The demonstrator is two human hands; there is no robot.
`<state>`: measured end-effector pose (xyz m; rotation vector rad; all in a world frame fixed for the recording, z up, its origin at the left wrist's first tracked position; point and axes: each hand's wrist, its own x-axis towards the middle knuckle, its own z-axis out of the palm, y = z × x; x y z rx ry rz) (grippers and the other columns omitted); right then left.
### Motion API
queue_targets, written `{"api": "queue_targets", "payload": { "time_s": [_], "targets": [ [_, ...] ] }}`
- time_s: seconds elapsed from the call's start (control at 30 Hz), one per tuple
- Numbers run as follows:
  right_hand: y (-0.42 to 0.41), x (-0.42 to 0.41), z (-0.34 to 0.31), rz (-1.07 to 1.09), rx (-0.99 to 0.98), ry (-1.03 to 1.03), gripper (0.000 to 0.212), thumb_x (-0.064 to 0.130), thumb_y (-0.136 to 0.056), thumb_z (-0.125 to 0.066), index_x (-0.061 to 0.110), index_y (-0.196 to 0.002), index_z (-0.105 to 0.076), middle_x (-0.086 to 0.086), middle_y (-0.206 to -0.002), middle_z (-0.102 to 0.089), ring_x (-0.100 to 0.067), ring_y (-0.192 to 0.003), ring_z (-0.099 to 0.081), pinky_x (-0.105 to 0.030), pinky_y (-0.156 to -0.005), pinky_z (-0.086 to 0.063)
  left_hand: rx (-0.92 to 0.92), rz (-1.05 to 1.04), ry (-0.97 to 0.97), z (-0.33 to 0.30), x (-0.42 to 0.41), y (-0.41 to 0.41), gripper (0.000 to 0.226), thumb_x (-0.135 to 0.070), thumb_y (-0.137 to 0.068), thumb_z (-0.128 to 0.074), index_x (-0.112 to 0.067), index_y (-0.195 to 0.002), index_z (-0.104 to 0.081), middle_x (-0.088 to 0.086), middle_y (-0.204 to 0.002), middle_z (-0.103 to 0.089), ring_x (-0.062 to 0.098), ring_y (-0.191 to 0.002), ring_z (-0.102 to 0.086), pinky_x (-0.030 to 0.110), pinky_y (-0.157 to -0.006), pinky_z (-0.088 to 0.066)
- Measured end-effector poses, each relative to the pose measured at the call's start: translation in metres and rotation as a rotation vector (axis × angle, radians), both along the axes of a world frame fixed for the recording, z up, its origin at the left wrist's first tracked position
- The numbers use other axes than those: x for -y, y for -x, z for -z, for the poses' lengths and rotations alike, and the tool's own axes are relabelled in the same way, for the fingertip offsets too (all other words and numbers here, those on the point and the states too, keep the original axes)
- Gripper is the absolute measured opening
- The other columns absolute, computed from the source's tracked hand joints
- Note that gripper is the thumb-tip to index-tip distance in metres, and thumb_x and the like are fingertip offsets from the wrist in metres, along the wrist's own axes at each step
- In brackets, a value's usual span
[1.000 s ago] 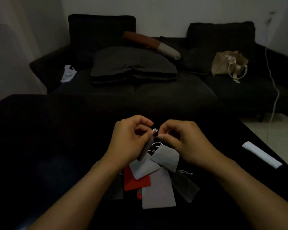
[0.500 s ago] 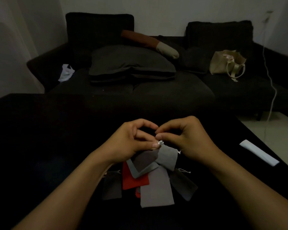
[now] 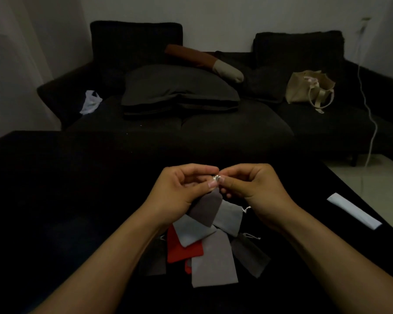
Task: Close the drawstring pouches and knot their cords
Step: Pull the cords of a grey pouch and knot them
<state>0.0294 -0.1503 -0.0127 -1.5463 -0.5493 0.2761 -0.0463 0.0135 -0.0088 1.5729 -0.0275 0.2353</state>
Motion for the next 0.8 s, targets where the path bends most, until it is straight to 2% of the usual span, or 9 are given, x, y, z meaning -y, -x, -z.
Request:
{"api": "queue_targets", "payload": {
  "time_s": [0.1,0.23,0.37,0.43,0.53,0.63,0.7,0.8],
  "targets": [
    [0.000,-0.003,0.003,0.070,-0.026,-0.002,0.008,0.006,-0.082,-0.073,0.001,-0.088,-0.075,-0.013,-0.074,-0.074,-0.013,-0.064,-0.064,-0.021,-0.059,-0.052,-0.008,-0.059,-0.038,0.003,0.002,-0.001,0.021,-0.001,-0.085,-0.069,-0.009,-0.104,-0.074,0.007,-0.093,-0.077,0.014,-0.088,-0.074,0.017,-0.071,-0.055],
    [0.005,-0.008,0.007,0.110,0.023,0.056,0.005,0.010,-0.085,-0.073,0.006,-0.086,-0.077,-0.009,-0.074,-0.074,-0.011,-0.064,-0.065,-0.025,-0.061,-0.051,-0.046,-0.104,-0.023,0.005,0.002,-0.001,0.018,-0.003,-0.086,-0.069,-0.012,-0.101,-0.075,0.004,-0.091,-0.078,0.013,-0.087,-0.075,0.017,-0.069,-0.055],
    [0.011,-0.014,0.009,0.111,0.036,-0.001,0.008,0.007,-0.088,-0.069,0.005,-0.090,-0.077,-0.004,-0.074,-0.075,-0.005,-0.065,-0.067,-0.018,-0.061,-0.050,-0.054,-0.163,0.039,0.007,0.004,-0.001,0.016,-0.006,-0.087,-0.069,-0.012,-0.100,-0.076,0.003,-0.091,-0.078,0.012,-0.086,-0.074,0.016,-0.067,-0.055],
    [0.014,-0.015,0.007,0.088,-0.003,-0.051,0.011,0.005,-0.088,-0.068,0.003,-0.094,-0.077,-0.007,-0.081,-0.077,-0.007,-0.072,-0.071,-0.019,-0.065,-0.052,-0.075,-0.183,0.099,0.007,0.004,-0.001,0.016,-0.007,-0.087,-0.069,-0.013,-0.099,-0.076,0.004,-0.091,-0.078,0.013,-0.086,-0.074,0.017,-0.067,-0.055],
    [0.018,-0.015,0.004,0.037,-0.094,-0.103,0.015,0.006,-0.087,-0.069,0.003,-0.100,-0.075,-0.012,-0.092,-0.077,-0.020,-0.090,-0.074,-0.031,-0.081,-0.059,-0.111,-0.187,0.205,0.007,0.005,-0.002,0.015,-0.009,-0.086,-0.069,-0.016,-0.097,-0.077,0.005,-0.093,-0.078,0.015,-0.089,-0.075,0.021,-0.068,-0.056],
    [0.019,-0.014,0.002,0.020,-0.156,-0.110,0.018,0.005,-0.083,-0.071,0.002,-0.101,-0.075,-0.013,-0.095,-0.077,-0.025,-0.095,-0.073,-0.036,-0.088,-0.058,-0.160,-0.168,0.299,0.006,0.006,-0.002,0.015,-0.008,-0.087,-0.068,-0.013,-0.097,-0.076,0.007,-0.092,-0.078,0.015,-0.083,-0.075,0.022,-0.065,-0.057],
    [0.018,-0.013,0.001,0.006,-0.217,-0.116,0.019,0.005,-0.081,-0.072,0.001,-0.099,-0.075,-0.014,-0.094,-0.077,-0.024,-0.092,-0.074,-0.031,-0.081,-0.059,-0.186,-0.141,0.351,0.005,0.007,-0.001,0.014,-0.005,-0.087,-0.066,-0.010,-0.096,-0.076,0.008,-0.088,-0.078,0.014,-0.076,-0.074,0.021,-0.061,-0.056],
    [0.017,-0.011,-0.002,0.005,-0.284,-0.074,0.018,0.003,-0.081,-0.072,-0.001,-0.098,-0.075,-0.011,-0.088,-0.077,-0.013,-0.076,-0.074,-0.016,-0.060,-0.052,-0.209,-0.124,0.344,0.005,0.006,0.000,0.014,-0.004,-0.086,-0.066,-0.011,-0.093,-0.076,0.008,-0.086,-0.078,0.012,-0.074,-0.074,0.019,-0.059,-0.056]
  ]
}}
